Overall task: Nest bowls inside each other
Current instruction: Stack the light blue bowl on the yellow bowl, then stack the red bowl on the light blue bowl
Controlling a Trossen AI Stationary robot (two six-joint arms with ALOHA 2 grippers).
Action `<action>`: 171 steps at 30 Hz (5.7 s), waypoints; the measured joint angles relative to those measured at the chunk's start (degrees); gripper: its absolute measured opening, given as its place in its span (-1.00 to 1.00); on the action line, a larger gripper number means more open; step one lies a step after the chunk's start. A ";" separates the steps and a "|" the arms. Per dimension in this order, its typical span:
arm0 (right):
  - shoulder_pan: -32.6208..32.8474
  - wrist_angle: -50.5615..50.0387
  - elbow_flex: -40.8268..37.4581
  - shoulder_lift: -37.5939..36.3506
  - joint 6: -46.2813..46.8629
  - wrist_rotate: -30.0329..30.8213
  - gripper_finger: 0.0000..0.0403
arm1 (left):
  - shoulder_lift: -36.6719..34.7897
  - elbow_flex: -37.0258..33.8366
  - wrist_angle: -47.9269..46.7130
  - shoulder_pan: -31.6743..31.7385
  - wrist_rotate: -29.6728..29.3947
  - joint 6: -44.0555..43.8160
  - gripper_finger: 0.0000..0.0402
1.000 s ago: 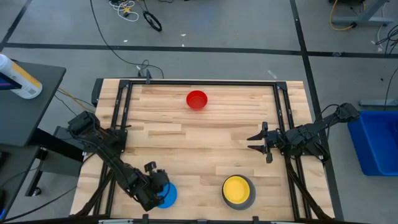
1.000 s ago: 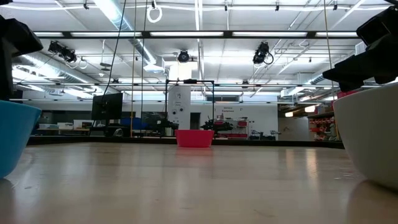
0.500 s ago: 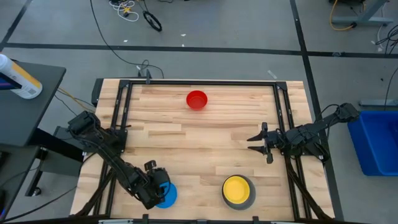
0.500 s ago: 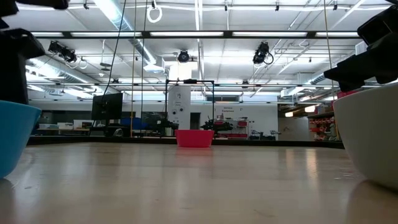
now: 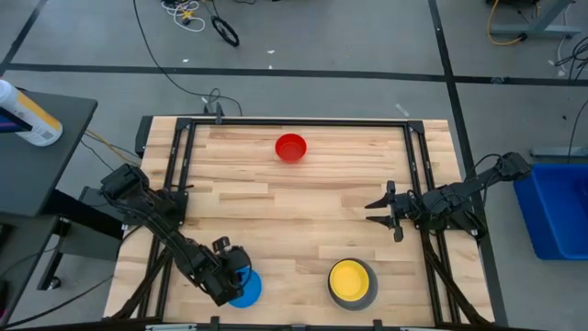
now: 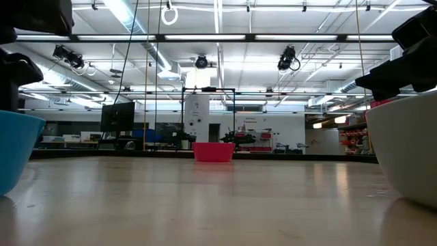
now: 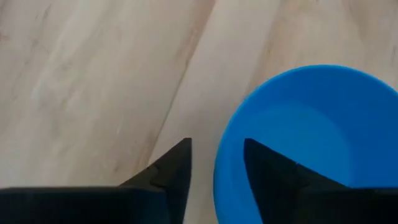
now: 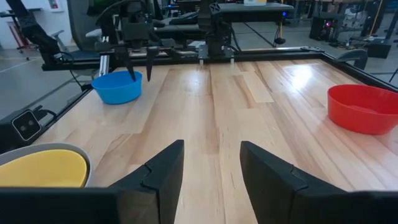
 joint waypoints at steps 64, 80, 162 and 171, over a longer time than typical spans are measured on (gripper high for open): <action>0.00 0.26 -0.02 0.02 0.07 0.16 -0.19 | 28.28 23.61 68.43 29.48 18.12 62.98 -0.97; -0.01 0.00 -0.01 0.02 0.85 0.09 -0.17 | 28.28 24.33 61.14 29.65 20.65 58.61 -0.97; 0.01 -0.11 -0.01 0.59 1.11 -0.37 -0.12 | 35.39 56.64 -3.37 26.78 20.16 56.96 0.37; 0.00 -0.10 -0.02 0.59 1.09 -0.34 -0.10 | 35.37 63.46 -14.53 26.49 9.53 59.01 0.37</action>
